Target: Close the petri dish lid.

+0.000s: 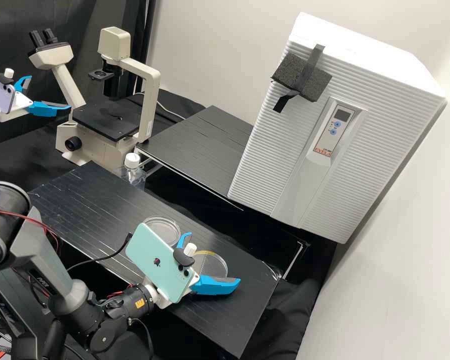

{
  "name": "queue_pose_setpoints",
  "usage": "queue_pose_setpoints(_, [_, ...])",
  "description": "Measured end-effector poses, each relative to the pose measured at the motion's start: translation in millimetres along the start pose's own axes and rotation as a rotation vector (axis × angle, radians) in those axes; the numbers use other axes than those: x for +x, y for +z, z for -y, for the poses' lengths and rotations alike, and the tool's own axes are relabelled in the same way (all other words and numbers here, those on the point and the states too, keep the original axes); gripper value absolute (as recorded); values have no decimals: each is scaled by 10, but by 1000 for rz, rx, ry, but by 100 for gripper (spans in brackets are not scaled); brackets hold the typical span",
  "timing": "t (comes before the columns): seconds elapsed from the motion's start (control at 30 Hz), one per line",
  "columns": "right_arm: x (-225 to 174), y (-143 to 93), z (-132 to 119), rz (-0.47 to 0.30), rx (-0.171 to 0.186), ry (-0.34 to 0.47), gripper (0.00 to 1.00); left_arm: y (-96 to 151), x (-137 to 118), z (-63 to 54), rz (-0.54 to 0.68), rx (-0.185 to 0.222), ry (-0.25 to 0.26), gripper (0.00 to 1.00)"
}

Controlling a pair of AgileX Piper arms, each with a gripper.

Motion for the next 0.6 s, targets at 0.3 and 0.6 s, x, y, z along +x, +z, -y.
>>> queue_pose_setpoints(0.3, [15, 30, 23, 4, 18, -17, 100, 0, 0, 0, 0, 0, 0, 100])
queue_pose_setpoints(0.6, [17, 34, 25, 3, 22, -17, 0, 0, 0, 0, 0, 0, 0, 100])
